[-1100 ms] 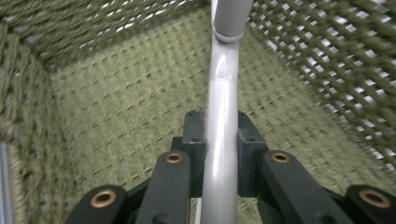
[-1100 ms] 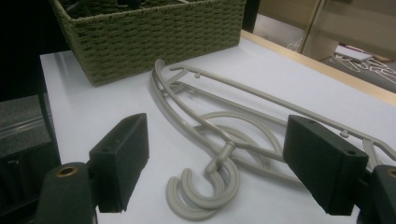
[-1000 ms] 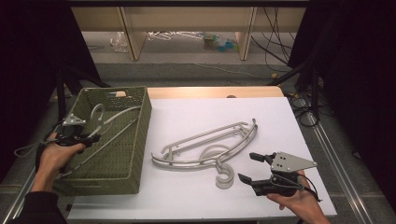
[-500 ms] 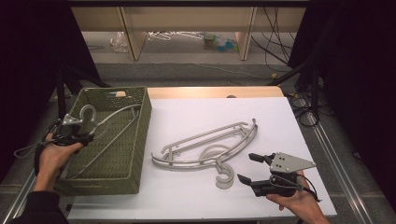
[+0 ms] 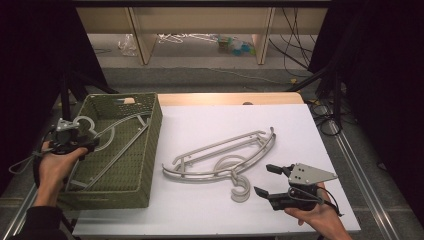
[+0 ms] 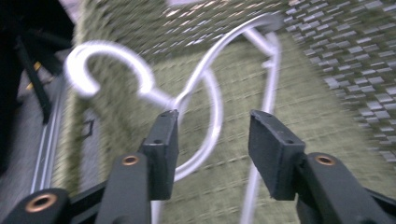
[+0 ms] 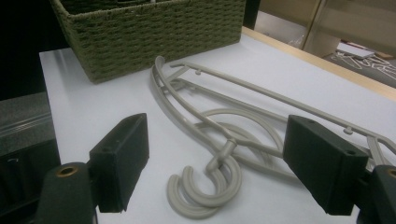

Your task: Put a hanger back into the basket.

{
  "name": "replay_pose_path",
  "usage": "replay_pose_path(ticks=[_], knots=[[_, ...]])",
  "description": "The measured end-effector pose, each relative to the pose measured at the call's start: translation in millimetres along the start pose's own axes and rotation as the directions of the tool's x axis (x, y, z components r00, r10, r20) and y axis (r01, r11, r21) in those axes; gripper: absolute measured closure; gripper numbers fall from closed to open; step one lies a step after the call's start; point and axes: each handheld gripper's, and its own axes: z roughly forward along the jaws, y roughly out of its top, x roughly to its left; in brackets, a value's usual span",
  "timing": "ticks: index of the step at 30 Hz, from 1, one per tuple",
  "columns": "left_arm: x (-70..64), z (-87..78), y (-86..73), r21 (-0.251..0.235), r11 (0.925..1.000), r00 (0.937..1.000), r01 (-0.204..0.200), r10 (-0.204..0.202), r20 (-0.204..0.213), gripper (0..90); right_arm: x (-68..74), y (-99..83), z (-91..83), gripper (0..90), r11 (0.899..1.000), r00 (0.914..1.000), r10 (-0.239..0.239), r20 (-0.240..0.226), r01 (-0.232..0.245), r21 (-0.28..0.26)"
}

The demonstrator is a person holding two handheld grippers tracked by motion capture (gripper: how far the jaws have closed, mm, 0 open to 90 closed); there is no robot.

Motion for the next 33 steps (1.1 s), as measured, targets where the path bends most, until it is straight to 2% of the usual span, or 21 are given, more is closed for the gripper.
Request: replay_pose_path(ticks=[2,3,4,5,6,11,12,13,14,15,17,18,19,21,22,24,25,28,30,31,33], knots=[[-14.9,-5.2,4.5,-0.049,0.9988,0.9977,0.002,0.001,0.068,44.9,-0.3,-0.8,0.0,23.6,1.0,1.0,0.005,0.006,-0.005,-0.008],[-14.9,-5.2,4.5,-0.049,0.9988,0.9977,0.002,0.001,0.068,43.9,-0.3,-0.8,0.0,23.6,1.0,1.0,0.005,0.006,-0.005,-0.008],[-26.4,-9.0,7.3,-0.084,0.9963,0.9961,-0.022,0.029,0.084,42.1,-0.2,-1.9,0.2,23.6,1.0,0.9998,0.019,0.009,-0.019,-0.013],[-30.2,-11.4,9.2,-0.086,0.9955,0.9949,-0.038,0.046,0.089,41.3,-0.8,-2.0,0.0,23.6,1.0,0.9998,0.02,0.005,-0.02,-0.008],[-30.2,-11.4,9.2,-0.086,0.9955,0.9949,-0.038,0.046,0.089,39.8,-0.8,-2.0,0.0,23.6,1.0,0.9998,0.02,0.005,-0.02,-0.008],[-67.7,-24.7,22.3,-0.167,0.9853,0.9879,-0.033,0.058,0.144,34.5,-1.0,-3.3,0.3,23.4,1.0,0.9996,0.024,0.018,-0.023,-0.017],[-67.7,-24.7,22.3,-0.167,0.9853,0.9879,-0.033,0.058,0.144,33.8,-1.3,-3.8,0.7,23.3,1.0,0.9994,0.021,0.029,-0.02,-0.02],[-75.6,-26.0,23.7,-0.185,0.9824,0.9848,-0.026,0.057,0.164,33.8,-1.3,-3.8,0.7,23.3,1.0,0.9994,0.021,0.029,-0.02,-0.02],[-91.0,-29.3,26.5,-0.206,0.9763,0.9775,-0.067,0.105,0.183,32.9,-0.9,-5.2,2.3,23.3,0.999,0.9988,0.027,0.04,-0.026,-0.03],[-91.0,-29.3,26.5,-0.206,0.9763,0.9775,-0.067,0.105,0.183,32.6,-0.9,-5.2,2.3,23.3,0.999,0.9988,0.027,0.04,-0.026,-0.03],[-107.8,-32.7,28.5,-0.221,0.968,0.9668,-0.119,0.164,0.196,31.4,-1.2,-6.1,2.3,22.6,0.999,0.9989,0.025,0.041,-0.024,-0.029],[-122.0,-34.5,28.4,-0.229,0.9648,0.9593,-0.129,0.18,0.218,30.6,-0.6,-6.6,2.3,22.6,0.999,0.9983,0.042,0.04,-0.041,-0.026],[-127.8,-35.0,29.1,-0.24,0.9571,0.9492,-0.163,0.218,0.227,30.4,-0.6,-7.1,3.3,22.5,0.998,0.9983,0.05,0.028,-0.049,-0.036],[-141.0,-36.6,28.6,-0.248,0.953,0.9379,-0.174,0.237,0.253,29.9,-1.0,-7.3,2.1,22.4,0.998,0.9981,0.051,0.035,-0.05,-0.025],[-146.4,-37.7,28.8,-0.257,0.9459,0.9311,-0.197,0.263,0.253,29.7,-1.1,-7.6,1.6,22.2,0.998,0.9979,0.049,0.043,-0.047,-0.028],[-157.7,-40.4,28.7,-0.268,0.939,0.919,-0.215,0.287,0.27,29.3,-1.5,-8.5,2.0,22.2,0.998,0.9977,0.055,0.04,-0.054,-0.031],[-165.0,-43.6,26.7,-0.258,0.9469,0.9236,-0.192,0.263,0.279,29.2,-2.6,-9.2,2.3,22.2,0.998,0.9979,0.048,0.043,-0.046,-0.04],[-177.5,-45.2,23.9,-0.268,0.9451,0.9075,-0.187,0.271,0.321,28.9,-3.4,-11.2,2.4,22.1,0.998,0.9976,0.057,0.039,-0.056,-0.027],[-182.9,-45.7,21.5,-0.274,0.9457,0.9059,-0.174,0.263,0.332,28.4,-3.6,-11.7,2.8,22.1,0.998,0.9974,0.061,0.038,-0.061,-0.026],[-191.5,-45.2,17.8,-0.305,0.9286,0.8864,-0.212,0.314,0.34,28.0,-5.8,-12.8,3.1,22.0,0.998,0.9979,0.043,0.049,-0.041,-0.04],[-201.5,-44.8,11.2,-0.312,0.9271,0.875,-0.207,0.319,0.365,26.6,-5.0,-13.5,3.2,22.0,0.998,0.9972,0.064,0.039,-0.063,-0.031]])
